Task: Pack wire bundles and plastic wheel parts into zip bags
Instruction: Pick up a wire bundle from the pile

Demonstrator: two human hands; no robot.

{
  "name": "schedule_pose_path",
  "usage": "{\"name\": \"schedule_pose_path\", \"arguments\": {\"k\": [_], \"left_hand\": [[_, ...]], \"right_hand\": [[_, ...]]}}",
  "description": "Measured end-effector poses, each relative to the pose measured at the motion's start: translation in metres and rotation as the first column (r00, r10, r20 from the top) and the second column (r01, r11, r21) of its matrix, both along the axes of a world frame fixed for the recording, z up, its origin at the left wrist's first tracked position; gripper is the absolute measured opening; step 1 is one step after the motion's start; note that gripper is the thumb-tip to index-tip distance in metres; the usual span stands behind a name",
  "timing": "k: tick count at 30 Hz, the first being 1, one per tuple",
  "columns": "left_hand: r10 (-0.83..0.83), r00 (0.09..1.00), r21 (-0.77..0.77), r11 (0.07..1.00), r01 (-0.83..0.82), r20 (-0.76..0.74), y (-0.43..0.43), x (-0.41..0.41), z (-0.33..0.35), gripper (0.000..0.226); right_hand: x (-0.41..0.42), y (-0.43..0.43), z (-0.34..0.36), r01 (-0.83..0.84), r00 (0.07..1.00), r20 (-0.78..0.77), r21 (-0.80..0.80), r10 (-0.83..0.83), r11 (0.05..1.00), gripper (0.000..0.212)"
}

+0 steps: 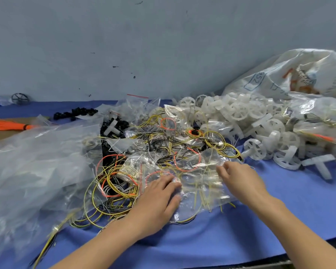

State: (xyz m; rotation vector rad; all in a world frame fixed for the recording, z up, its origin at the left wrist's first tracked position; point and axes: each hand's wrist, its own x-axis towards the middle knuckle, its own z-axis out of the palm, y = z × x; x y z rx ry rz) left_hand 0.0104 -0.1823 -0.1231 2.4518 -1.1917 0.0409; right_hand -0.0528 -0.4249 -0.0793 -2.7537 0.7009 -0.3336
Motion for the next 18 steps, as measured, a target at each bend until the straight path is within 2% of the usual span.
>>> {"name": "schedule_pose_path", "arguments": {"k": [4,7,9,11,13,15,18], "left_hand": [[0.007,1.0,-0.006,1.0,-0.007,0.01,0.0,-0.001,0.0,0.042],[0.006,1.0,-0.065,0.998,-0.005,0.015,0.0,-0.006,0.004,0.041],[0.0,0.997,-0.181,0.983,-0.014,-0.077,0.0,-0.008,0.014,0.038],[0.044,0.995,-0.242,0.968,-0.066,-0.093,0.005,-0.001,0.032,0.034],[0.171,0.985,-0.252,0.952,-0.174,-0.033,0.02,0.017,0.052,0.028],[0.343,0.939,-0.236,0.911,-0.337,-0.017,0.046,0.039,0.069,0.022],[0.536,0.844,-0.121,0.836,-0.534,-0.022,0.09,0.059,0.074,0.02]], "right_hand": [[-0.003,-0.01,0.004,0.069,0.996,-0.053,-0.152,-0.078,0.986,0.04],[-0.003,-0.006,0.005,0.086,0.988,-0.103,-0.24,-0.114,0.967,0.03],[0.0,0.004,0.009,0.069,0.997,0.008,-0.343,-0.07,0.937,0.022],[0.005,0.022,0.016,-0.004,0.979,0.185,-0.381,0.081,0.925,0.02],[0.01,0.051,0.022,-0.157,0.915,0.303,-0.345,0.267,0.926,0.018],[0.014,0.081,0.02,-0.337,0.845,0.298,-0.348,0.444,0.875,0.018],[0.02,0.116,0.006,-0.597,0.718,0.152,-0.368,0.679,0.713,0.031]]}}
